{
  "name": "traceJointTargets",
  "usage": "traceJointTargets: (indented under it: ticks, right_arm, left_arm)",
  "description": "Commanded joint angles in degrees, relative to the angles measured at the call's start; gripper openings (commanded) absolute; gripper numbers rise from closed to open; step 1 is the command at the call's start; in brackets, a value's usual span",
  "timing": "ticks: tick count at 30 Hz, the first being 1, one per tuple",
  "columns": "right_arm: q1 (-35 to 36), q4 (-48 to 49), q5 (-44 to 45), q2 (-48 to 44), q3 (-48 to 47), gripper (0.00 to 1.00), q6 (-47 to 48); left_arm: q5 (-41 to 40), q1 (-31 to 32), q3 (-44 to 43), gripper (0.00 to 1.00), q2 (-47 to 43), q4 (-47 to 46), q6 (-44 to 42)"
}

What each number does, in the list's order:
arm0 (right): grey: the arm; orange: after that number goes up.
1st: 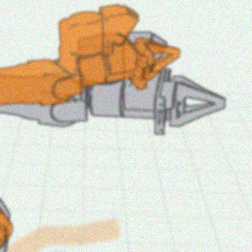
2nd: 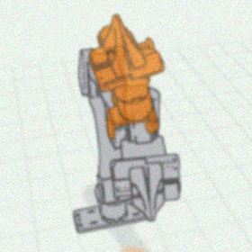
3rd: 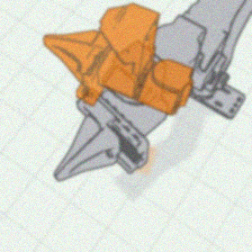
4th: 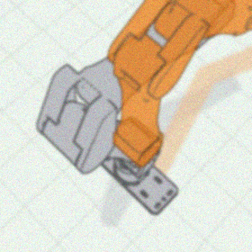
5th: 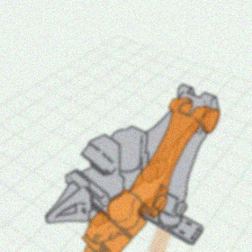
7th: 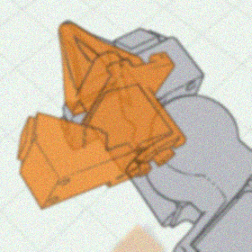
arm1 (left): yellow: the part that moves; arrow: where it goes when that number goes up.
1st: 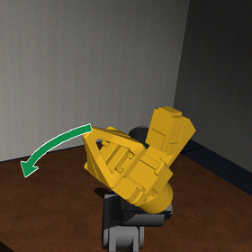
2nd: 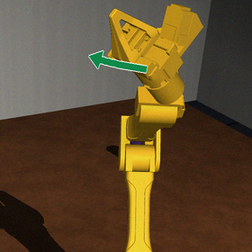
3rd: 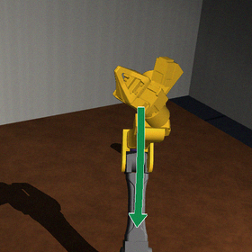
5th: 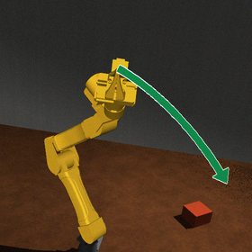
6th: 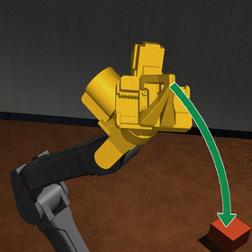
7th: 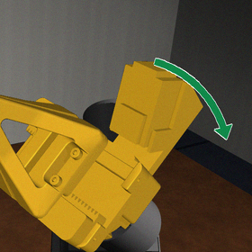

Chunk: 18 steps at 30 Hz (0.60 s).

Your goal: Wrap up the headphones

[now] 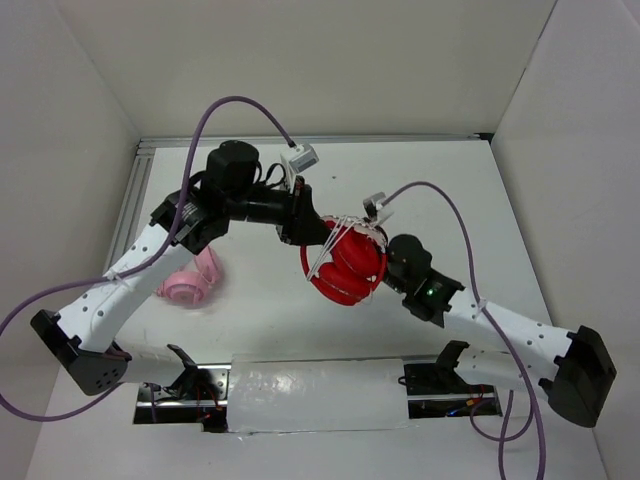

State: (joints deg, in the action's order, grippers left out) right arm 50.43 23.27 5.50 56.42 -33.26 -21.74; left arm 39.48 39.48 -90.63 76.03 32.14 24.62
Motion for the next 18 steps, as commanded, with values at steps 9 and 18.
traceJointTargets:
  ticks: [9, 18]
  right_arm:
    - [-12.20, -41.27, -8.14, 8.44, -12.71, 0.04, 8.64]
    - [-13.78, -52.00, 6.18, 8.97, -21.05, 0.07, 13.46]
  left_arm:
    - [-5.19, 3.49, 10.46, 0.00, -0.62, -3.40, -17.03]
    - [-12.59, 4.02, 16.36, 0.00, 5.09, -5.77, -21.98]
